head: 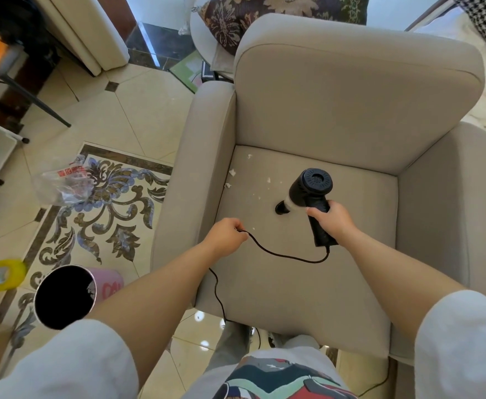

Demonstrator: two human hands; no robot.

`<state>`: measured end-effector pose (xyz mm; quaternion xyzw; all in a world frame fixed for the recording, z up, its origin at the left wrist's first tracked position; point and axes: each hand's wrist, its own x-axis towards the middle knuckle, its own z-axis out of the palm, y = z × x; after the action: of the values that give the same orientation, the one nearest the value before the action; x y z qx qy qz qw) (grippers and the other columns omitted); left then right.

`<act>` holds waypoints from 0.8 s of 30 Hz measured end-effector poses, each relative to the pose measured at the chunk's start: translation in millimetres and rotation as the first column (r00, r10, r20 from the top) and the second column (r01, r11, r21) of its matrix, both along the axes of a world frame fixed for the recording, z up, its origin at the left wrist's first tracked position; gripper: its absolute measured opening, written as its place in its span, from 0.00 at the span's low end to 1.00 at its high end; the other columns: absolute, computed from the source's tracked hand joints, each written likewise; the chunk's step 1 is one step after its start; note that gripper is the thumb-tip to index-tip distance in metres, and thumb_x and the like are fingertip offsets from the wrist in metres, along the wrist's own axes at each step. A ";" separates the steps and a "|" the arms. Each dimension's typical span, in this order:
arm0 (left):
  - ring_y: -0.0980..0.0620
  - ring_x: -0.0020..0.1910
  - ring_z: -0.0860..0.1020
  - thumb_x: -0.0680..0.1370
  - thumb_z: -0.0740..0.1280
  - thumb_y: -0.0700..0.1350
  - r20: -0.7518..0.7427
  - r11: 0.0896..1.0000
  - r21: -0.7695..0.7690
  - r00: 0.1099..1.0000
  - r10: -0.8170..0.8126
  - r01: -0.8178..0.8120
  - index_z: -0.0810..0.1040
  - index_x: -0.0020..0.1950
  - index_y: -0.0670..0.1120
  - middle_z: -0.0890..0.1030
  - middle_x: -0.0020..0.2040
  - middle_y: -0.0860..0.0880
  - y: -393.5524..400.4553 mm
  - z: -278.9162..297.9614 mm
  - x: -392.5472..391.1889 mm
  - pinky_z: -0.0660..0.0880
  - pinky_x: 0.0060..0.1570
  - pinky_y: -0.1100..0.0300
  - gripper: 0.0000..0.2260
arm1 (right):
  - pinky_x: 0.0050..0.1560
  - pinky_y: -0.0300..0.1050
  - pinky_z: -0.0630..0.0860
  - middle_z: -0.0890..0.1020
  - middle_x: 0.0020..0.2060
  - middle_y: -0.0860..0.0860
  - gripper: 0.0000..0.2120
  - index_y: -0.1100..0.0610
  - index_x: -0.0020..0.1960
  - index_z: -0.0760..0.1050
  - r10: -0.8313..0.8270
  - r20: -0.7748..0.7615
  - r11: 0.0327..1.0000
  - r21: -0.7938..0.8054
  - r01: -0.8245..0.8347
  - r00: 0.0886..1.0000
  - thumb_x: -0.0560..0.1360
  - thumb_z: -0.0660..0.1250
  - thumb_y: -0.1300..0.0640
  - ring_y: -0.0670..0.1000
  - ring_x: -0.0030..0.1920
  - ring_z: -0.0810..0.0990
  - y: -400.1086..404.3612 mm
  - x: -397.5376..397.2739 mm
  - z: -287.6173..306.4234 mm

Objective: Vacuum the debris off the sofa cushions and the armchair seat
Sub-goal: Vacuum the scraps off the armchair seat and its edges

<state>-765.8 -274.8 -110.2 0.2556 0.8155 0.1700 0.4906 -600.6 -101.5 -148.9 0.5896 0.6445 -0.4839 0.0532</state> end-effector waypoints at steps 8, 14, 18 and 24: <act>0.56 0.29 0.67 0.77 0.64 0.42 -0.007 1.000 0.008 1.000 0.027 -0.027 0.72 0.38 0.44 0.70 0.30 0.52 -14.3 -4.4 -10.8 0.63 0.29 0.63 0.07 | 0.45 0.47 0.73 0.78 0.44 0.54 0.13 0.56 0.52 0.70 0.126 -0.019 0.989 -0.070 -0.127 0.992 0.73 0.67 0.50 0.54 0.45 0.76 -24.6 -17.6 6.8; 0.56 0.30 0.67 0.77 0.64 0.41 0.013 0.999 0.021 0.999 0.047 -0.048 0.73 0.41 0.42 0.70 0.31 0.51 -22.9 -4.7 -16.6 0.63 0.29 0.63 0.06 | 0.43 0.46 0.71 0.77 0.42 0.53 0.13 0.56 0.51 0.69 0.171 -0.008 0.978 -0.122 -0.171 0.985 0.72 0.68 0.50 0.53 0.43 0.76 -37.7 -26.9 8.1; 0.56 0.31 0.67 0.77 0.64 0.41 0.018 0.998 0.030 0.998 0.052 -0.052 0.73 0.42 0.42 0.70 0.31 0.51 -25.6 -5.1 -19.6 0.64 0.30 0.64 0.05 | 0.42 0.45 0.70 0.77 0.42 0.53 0.13 0.57 0.51 0.70 0.139 -0.006 0.984 -0.110 -0.139 0.990 0.73 0.68 0.51 0.53 0.41 0.75 -35.8 -30.5 9.8; 0.53 0.32 0.68 0.77 0.63 0.41 0.022 0.995 0.064 0.997 0.076 -0.077 0.73 0.43 0.42 0.70 0.32 0.50 -17.2 -1.3 -28.4 0.64 0.32 0.62 0.04 | 0.46 0.48 0.73 0.78 0.46 0.55 0.17 0.59 0.55 0.71 -0.012 -0.045 1.000 -0.030 0.010 0.999 0.73 0.68 0.51 0.55 0.46 0.76 -22.1 -35.4 8.8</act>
<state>-794.2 -291.9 -111.5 0.2383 0.8140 0.2174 0.4831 -635.9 -123.6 -140.2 0.5811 0.6352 -0.5068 0.0445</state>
